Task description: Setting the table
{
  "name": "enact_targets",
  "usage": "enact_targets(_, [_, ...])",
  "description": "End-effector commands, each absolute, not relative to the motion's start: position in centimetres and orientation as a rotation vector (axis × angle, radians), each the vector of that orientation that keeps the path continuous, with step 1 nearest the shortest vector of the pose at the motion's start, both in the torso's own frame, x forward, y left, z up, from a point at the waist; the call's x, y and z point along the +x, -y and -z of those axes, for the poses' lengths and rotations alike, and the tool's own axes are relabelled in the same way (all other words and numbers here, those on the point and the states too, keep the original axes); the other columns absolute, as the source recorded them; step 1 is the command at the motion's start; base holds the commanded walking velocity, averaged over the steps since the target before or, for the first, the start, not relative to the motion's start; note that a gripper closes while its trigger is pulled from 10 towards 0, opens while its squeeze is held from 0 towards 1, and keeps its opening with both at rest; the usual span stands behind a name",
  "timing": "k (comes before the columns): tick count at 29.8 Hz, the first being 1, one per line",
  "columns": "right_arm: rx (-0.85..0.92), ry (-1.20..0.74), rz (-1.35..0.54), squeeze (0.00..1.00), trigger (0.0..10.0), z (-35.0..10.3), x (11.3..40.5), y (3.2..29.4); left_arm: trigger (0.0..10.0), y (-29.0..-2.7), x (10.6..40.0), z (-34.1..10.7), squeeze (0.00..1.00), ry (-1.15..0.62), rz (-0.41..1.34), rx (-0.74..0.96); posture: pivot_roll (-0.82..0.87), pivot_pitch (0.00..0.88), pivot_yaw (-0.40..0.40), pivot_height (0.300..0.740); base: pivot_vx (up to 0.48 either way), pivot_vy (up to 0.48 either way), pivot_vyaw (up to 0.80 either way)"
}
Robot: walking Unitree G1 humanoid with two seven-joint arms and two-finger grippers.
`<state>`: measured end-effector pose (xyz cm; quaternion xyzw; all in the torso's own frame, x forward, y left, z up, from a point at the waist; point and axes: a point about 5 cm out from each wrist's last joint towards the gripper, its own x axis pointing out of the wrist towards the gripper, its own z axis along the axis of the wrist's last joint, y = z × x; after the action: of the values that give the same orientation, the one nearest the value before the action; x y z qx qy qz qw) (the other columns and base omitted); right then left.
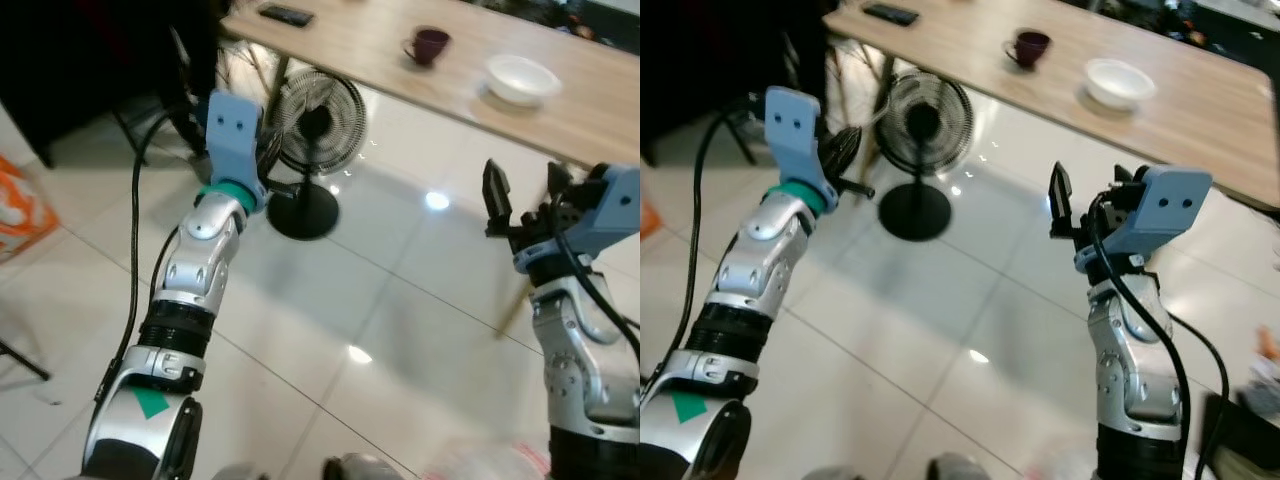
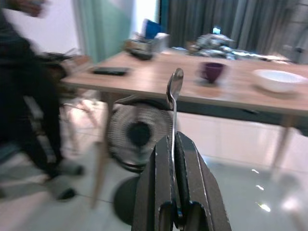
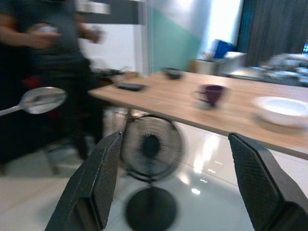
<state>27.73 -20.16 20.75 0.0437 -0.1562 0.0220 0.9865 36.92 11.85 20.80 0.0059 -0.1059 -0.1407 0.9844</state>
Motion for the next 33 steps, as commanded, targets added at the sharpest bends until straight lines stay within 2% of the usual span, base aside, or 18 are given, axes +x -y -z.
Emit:
enact_targets(1, [0.088,0.303,-0.026,0.0,10.0,-20.6,27.6,20.6,10.0,-11.8,37.0,-20.4,0.0,0.198,0.281,0.005,0.01,0.0,0.026,0.74,0.48,0.0,-0.56])
enact_targets(5, [0.098,0.303,-0.024,0.0,10.0,-20.6,27.6,20.7,10.0,-11.8,37.0,-20.4,0.0,0.198,0.281,0.005,0.01,0.0,0.026,0.74,0.48,0.0,-0.68])
enact_targets(13, [0.096,0.302,-0.021,0.0,10.0,-20.6,27.6,20.8,10.0,-11.8,36.9,-20.4,0.0,0.198,0.279,0.006,0.02,0.0,0.024,0.74,0.48,0.0,0.0])
enact_targets(29, [0.092,0.292,-0.001,0.0,10.0,-20.5,27.7,21.1,10.0,-11.8,36.9,-20.4,0.0,0.198,0.28,0.004,0.02,0.0,0.022,0.74,0.48,0.0,-0.8])
enact_targets(33, [0.07,0.281,0.057,0.0,10.0,-20.4,27.9,21.9,10.0,-11.9,36.9,-20.4,0.0,0.198,0.28,0.004,0.02,0.0,0.023,0.74,0.48,0.0,-0.29])
